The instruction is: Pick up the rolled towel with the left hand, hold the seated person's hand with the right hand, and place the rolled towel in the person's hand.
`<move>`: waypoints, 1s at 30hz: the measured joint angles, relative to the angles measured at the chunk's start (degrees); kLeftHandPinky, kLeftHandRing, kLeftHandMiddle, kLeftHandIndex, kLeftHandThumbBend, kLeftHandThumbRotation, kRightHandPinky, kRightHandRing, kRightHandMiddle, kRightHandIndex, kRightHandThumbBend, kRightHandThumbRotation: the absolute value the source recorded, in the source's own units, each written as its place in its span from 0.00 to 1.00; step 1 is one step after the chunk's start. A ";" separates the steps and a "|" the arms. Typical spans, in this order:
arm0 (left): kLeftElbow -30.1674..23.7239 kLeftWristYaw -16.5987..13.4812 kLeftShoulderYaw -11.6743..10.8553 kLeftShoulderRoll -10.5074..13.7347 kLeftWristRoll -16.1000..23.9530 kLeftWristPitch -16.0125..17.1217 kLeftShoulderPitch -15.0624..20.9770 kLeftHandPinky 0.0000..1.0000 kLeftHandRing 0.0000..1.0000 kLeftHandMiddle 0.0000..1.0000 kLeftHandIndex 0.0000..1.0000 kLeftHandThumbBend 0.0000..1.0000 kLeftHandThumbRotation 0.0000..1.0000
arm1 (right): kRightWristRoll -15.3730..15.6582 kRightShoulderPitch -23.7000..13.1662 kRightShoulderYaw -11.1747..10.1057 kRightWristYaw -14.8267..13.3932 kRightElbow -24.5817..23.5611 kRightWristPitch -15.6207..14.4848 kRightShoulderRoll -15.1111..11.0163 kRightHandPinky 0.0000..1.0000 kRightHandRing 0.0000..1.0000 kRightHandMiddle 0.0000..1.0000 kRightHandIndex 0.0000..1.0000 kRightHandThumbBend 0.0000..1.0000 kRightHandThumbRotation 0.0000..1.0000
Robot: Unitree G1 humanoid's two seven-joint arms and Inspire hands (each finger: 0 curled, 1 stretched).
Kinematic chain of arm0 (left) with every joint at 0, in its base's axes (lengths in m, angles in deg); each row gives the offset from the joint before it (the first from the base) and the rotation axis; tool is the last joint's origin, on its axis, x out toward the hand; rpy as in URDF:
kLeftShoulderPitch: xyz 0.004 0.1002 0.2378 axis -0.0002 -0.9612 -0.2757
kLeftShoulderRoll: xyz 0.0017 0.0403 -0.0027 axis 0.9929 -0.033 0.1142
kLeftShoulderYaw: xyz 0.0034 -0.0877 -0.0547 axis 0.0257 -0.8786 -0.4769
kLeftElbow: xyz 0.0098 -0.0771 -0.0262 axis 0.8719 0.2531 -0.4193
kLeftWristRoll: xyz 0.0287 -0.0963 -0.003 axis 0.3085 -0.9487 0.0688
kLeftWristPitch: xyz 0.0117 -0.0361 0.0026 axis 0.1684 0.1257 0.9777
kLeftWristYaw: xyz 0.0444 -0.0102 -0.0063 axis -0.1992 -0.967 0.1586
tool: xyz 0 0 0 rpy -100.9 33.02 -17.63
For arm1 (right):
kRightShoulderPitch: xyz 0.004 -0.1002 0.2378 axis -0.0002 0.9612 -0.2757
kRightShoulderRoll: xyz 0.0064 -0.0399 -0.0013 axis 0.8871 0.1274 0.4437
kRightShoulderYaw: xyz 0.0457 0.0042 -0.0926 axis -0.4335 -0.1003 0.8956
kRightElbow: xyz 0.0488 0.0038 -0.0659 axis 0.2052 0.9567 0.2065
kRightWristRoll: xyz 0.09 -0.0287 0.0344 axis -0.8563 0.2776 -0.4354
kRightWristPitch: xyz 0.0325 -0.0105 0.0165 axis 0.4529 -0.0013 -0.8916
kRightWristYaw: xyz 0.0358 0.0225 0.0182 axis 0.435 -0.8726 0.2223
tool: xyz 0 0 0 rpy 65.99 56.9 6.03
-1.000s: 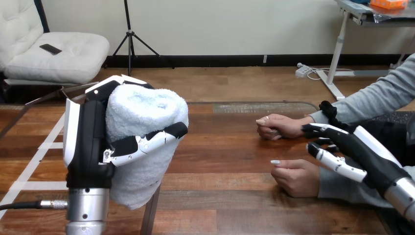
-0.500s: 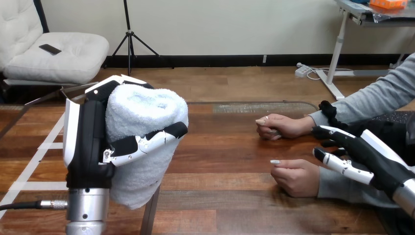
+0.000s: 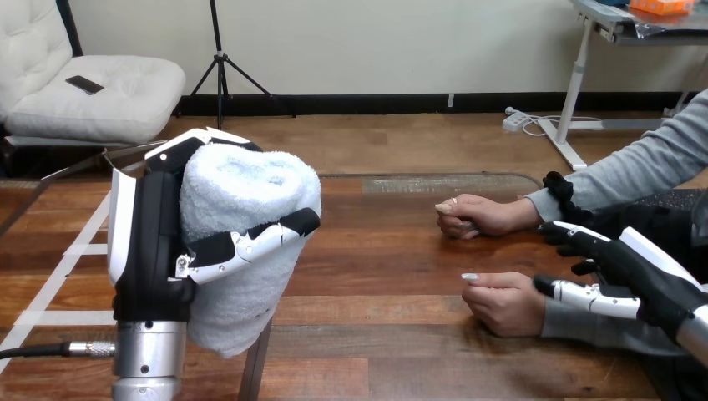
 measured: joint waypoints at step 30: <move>0.00 0.76 -0.85 0.01 -0.12 0.17 -0.05 0.30 0.35 0.39 0.39 0.70 0.00 | 2.72 -0.90 2.23 1.37 -2.41 -6.30 -1.72 0.85 0.92 0.95 0.93 1.00 0.14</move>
